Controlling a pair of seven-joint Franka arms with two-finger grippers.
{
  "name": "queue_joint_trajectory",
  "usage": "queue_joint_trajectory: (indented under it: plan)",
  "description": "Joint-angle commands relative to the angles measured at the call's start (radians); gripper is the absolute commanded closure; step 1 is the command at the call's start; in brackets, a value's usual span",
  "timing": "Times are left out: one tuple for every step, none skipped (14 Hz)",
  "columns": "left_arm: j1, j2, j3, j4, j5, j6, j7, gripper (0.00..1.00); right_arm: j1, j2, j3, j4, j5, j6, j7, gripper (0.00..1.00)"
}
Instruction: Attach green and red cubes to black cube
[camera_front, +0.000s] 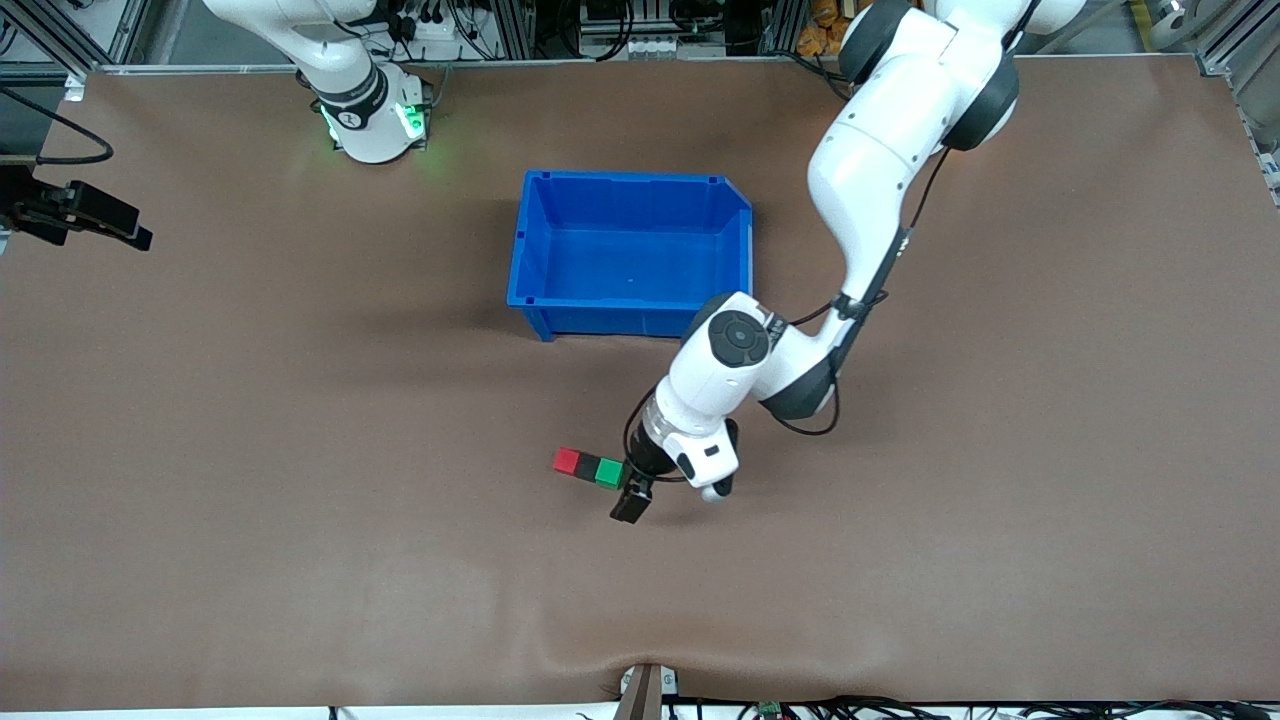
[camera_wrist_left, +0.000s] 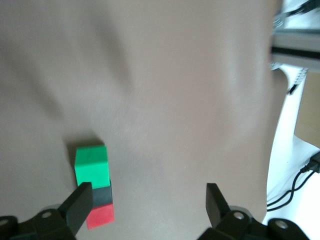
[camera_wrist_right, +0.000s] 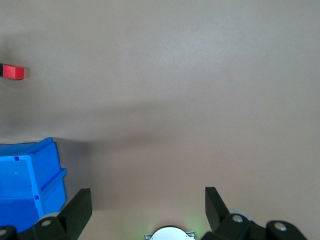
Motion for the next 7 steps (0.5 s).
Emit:
queue_joint_trajectory:
  plan:
    - [0.034,-0.080,0.002,-0.021,0.028,-0.081,0.085,0.00,0.002,0.009,0.003,0.022,-0.008,-0.009,0.011,0.00]
    - [0.052,-0.103,0.003,-0.021,0.028,-0.115,0.109,0.00,0.002,0.009,0.003,0.022,-0.008,-0.009,0.011,0.00]
    - [0.075,-0.129,0.003,-0.022,0.030,-0.156,0.138,0.00,0.002,0.009,0.003,0.022,-0.008,-0.010,0.011,0.00]
    - [0.100,-0.166,0.003,-0.028,0.031,-0.225,0.195,0.00,0.002,0.009,0.003,0.022,-0.008,-0.010,0.011,0.00]
    - [0.129,-0.201,-0.001,-0.030,0.030,-0.302,0.282,0.00,0.002,0.009,0.003,0.022,-0.008,-0.010,0.011,0.00]
    - [0.158,-0.237,-0.007,-0.030,0.027,-0.389,0.351,0.00,0.002,0.009,0.003,0.022,-0.008,-0.010,0.011,0.00]
    - [0.183,-0.276,-0.007,-0.030,0.027,-0.472,0.385,0.00,0.002,0.009,0.003,0.022,-0.008,-0.010,0.011,0.00]
